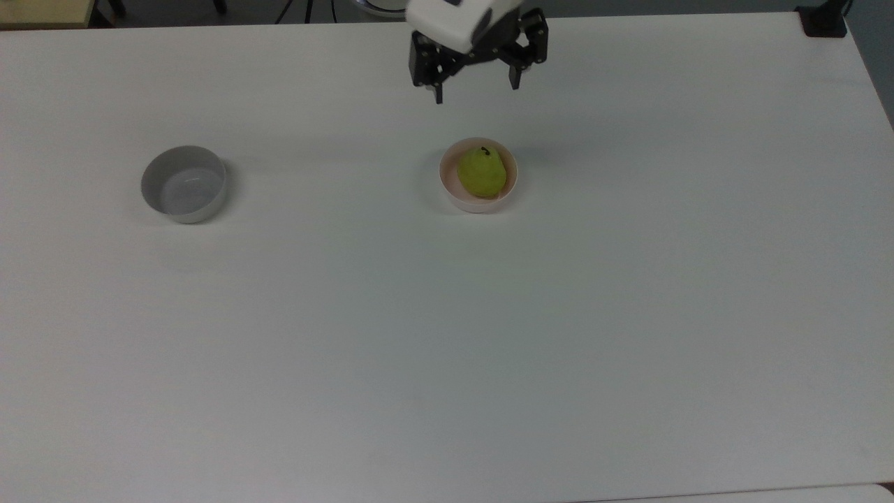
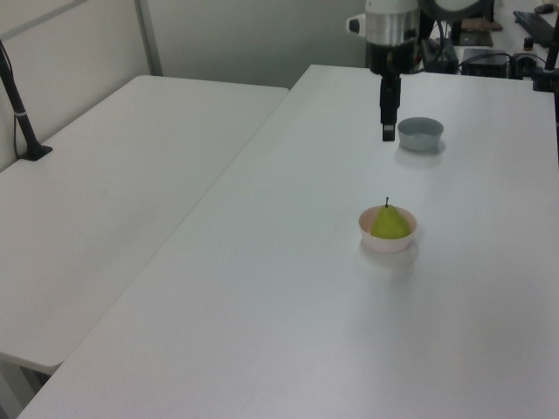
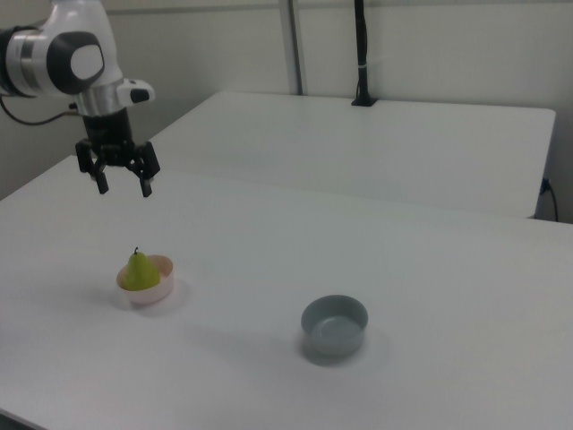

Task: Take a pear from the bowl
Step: 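Move the open gripper over the pear in the pink bowl and lower, then close the gripper around the yellow-green pear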

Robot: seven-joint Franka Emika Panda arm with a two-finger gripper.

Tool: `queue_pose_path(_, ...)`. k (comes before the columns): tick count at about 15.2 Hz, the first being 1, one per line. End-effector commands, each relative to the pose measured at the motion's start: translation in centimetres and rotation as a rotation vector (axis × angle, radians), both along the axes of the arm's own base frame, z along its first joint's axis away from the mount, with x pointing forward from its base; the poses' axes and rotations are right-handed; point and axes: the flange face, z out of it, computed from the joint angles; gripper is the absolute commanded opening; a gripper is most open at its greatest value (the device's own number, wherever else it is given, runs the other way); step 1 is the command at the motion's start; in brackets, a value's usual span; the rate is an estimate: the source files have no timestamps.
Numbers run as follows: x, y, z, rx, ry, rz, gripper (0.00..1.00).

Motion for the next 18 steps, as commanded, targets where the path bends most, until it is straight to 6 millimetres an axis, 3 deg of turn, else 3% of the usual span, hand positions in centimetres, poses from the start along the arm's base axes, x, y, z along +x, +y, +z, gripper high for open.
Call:
queue_pose_path(1,0.2,2.8,-5.6,-0.006,0.011,0.083,1.00)
queue_pose_path(4,-0.1,3.6,-11.4,-0.063,0.020,0.121,1.00)
queue_pose_path(9,-1.4,3.1,-16.6,-0.118,0.063,0.223,1.00)
queue_pose_path(13,-1.1,3.3,-19.2,-0.123,0.064,0.243,1.00)
queue_pose_path(16,-1.0,3.4,-19.8,-0.127,0.069,0.246,1.00)
queue_pose_path(17,-1.0,3.5,-19.8,-0.127,0.069,0.247,0.99)
queue_pose_path(18,-1.1,3.5,-19.9,-0.127,0.071,0.249,0.90)
